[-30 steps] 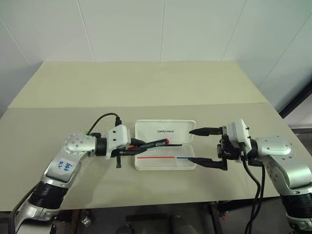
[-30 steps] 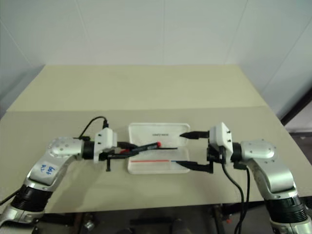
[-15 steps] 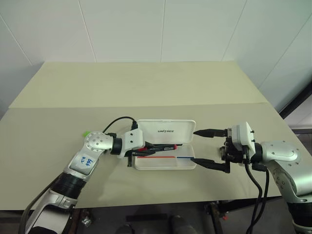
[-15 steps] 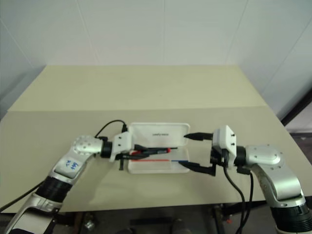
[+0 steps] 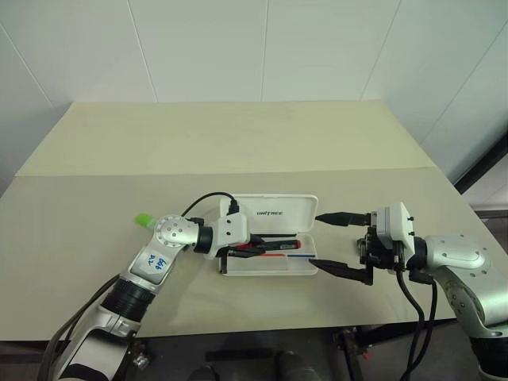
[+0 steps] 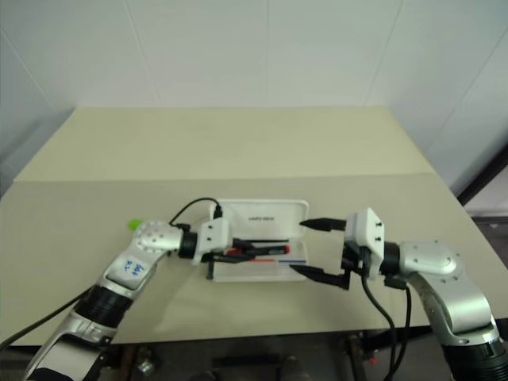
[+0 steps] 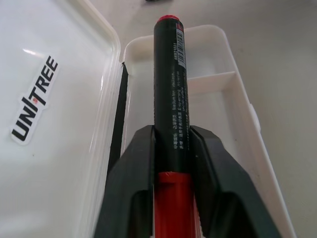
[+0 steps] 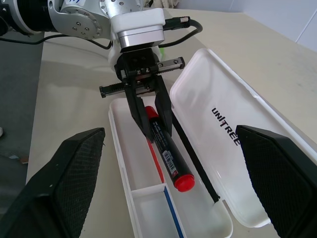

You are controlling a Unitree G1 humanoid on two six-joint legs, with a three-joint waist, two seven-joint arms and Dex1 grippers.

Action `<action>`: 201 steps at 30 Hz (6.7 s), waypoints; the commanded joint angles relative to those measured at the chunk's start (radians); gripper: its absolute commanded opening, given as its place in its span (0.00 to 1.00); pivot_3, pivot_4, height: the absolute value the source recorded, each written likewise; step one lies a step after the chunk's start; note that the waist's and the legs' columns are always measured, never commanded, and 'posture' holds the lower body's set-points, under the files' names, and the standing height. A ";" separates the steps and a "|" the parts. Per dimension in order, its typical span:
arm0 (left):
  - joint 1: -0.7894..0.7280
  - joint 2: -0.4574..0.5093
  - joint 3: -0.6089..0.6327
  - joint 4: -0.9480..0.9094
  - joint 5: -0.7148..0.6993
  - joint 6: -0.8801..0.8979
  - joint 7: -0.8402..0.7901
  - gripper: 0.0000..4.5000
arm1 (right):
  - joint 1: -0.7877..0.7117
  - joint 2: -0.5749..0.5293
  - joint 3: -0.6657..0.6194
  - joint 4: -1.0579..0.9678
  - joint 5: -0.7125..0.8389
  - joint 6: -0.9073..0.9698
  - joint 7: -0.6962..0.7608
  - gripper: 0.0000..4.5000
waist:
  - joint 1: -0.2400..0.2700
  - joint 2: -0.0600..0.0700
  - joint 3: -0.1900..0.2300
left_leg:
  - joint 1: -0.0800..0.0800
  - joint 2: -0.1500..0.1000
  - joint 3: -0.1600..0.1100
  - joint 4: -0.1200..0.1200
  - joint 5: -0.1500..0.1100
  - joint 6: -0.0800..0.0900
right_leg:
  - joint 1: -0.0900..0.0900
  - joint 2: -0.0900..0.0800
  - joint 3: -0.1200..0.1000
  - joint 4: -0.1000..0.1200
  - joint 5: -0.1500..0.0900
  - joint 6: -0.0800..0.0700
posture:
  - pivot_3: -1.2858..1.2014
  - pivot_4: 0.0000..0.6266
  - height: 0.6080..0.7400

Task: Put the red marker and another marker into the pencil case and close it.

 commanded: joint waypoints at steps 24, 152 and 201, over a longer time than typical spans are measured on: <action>0.138 0.075 0.151 -0.335 -0.181 0.237 0.017 1.00 | -0.058 0.017 0.006 0.078 0.005 -0.066 0.054 1.00 | -0.005 0.000 0.000 | 0.001 0.000 -0.001 0.000 0.000 0.000 | 0.000 0.000 0.000 0.001 0.000 0.000 | 0.52 0.24 1.00; 0.193 -0.592 0.612 -0.459 0.038 0.682 1.432 0.68 | -0.225 0.042 0.096 0.206 -0.017 -0.031 0.209 1.00 | -0.004 0.000 0.000 | -0.003 -0.001 -0.001 0.009 -0.002 -0.001 | 0.005 0.000 0.001 -0.011 0.003 0.005 | 0.52 0.24 1.00; 0.113 -0.618 0.607 -0.297 0.142 0.698 1.537 0.26 | -0.192 0.049 0.089 0.180 -0.018 -0.039 0.174 1.00 | -0.001 -0.001 0.000 | -0.003 -0.001 -0.001 0.009 -0.002 -0.001 | 0.005 0.000 0.001 -0.010 0.004 0.007 | 0.52 0.24 1.00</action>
